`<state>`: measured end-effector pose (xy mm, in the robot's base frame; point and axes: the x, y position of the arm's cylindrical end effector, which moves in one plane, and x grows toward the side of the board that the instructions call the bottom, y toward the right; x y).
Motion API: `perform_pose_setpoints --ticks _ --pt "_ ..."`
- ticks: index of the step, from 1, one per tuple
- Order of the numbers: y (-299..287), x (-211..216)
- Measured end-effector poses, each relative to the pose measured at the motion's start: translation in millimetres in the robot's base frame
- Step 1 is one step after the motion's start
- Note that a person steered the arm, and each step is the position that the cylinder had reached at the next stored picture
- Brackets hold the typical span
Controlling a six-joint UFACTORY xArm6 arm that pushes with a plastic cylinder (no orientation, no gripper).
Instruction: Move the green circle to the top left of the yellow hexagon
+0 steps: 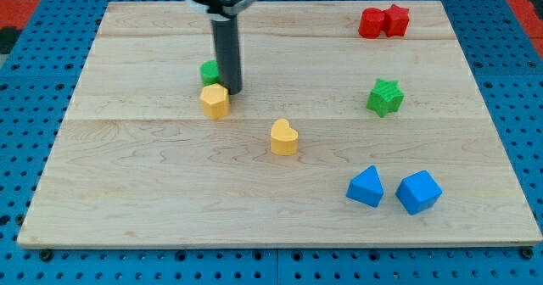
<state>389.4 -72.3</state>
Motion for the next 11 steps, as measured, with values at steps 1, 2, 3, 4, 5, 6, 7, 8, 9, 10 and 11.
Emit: perform_pose_setpoints --ticks 1,2,3,4,5,6,7,8,9,10,11 --pt "-7 -14" --pt "-45 -21" --pt "-57 14" --pt "-57 43" --pt "-21 38" --pt "-20 31" --pt "-35 16" --pt "-32 11" --pt "-55 0" --pt "-52 -41" --pt "-10 -80"
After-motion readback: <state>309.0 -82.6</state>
